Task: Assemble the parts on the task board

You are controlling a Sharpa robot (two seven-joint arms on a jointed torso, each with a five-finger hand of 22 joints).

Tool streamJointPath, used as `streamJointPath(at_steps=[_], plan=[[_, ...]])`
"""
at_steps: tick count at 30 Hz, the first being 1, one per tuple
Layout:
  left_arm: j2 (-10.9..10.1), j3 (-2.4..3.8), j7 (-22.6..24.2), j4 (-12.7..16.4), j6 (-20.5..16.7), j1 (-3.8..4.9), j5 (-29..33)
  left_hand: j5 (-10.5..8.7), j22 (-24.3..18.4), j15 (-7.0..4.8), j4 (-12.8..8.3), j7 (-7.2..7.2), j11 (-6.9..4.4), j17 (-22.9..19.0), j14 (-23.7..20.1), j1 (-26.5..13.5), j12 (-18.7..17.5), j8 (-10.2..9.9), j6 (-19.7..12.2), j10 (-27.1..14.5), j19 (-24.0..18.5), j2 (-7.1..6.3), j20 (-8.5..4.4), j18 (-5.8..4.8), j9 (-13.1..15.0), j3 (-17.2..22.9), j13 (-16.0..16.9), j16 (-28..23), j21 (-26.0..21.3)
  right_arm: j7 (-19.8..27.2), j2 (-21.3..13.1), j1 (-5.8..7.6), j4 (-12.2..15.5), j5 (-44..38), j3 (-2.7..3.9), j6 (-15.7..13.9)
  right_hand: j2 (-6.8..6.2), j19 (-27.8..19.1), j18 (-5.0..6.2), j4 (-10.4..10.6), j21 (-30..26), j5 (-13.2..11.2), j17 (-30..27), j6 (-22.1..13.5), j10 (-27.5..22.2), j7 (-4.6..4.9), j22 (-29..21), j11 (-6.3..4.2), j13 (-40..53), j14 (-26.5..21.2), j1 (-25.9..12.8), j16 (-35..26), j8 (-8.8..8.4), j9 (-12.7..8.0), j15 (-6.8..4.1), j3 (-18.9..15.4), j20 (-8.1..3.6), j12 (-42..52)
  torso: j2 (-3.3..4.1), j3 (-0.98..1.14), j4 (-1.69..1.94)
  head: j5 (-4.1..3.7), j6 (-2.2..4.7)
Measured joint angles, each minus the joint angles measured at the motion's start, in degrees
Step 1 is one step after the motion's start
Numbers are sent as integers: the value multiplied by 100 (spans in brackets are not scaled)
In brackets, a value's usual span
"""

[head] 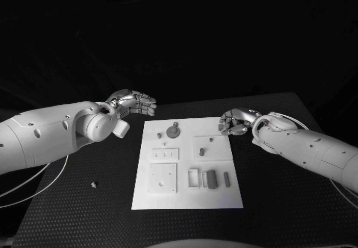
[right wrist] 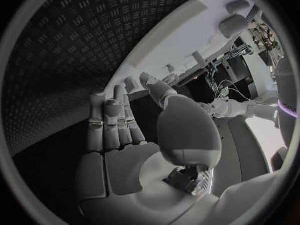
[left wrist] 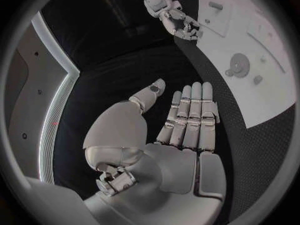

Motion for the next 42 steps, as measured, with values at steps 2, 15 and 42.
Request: streamJointPath(at_steps=[2, 15, 42], plan=[[-5, 2, -1, 17, 0, 0, -1, 0, 0, 0, 0, 0, 0, 0, 0, 0, 0, 0, 0, 0, 0, 0, 0, 0, 0, 0, 0, 0, 0, -1, 20, -1, -10, 0, 0, 0, 36, 0, 0, 0, 0, 0, 0, 0, 0, 0, 0, 0, 8, 1, -9, 0, 0, 0, 0, 0, 0, 14, 0, 4, -1, 8, -7], [-49, 11, -3, 93, -1, 8, -7, 0, -1, 0, 0, 0, 0, 4, 0, 0, 0, 0, 0, 0, 0, 0, 0, -1, 0, 0, 0, 0, 0, -4, 105, -7, -98, -1, -5, -1, 231, 9, 0, 0, 0, 0, -23, 32, 20, -7, 0, -22, 77, 4, 10, 22, 30, 12, 1, 0, 9, 84, 2, 11, -9, 55, -65], [-111, 15, -18, 177, -2, 42, -18, 0, 3, 0, 0, 0, 0, 7, 0, 0, 0, 0, 0, 0, 0, 0, 0, -2, 1, 0, 0, 0, 0, -14, 198, -67, -214, -1, -15, 3, 452, 71, 0, -105, 19, 0, -87, 269, 154, -62, 0, -133, 713, 40, 15, 77, 117, 100, -79, -38, -12, 600, -3, 32, -14, 86, -128]])
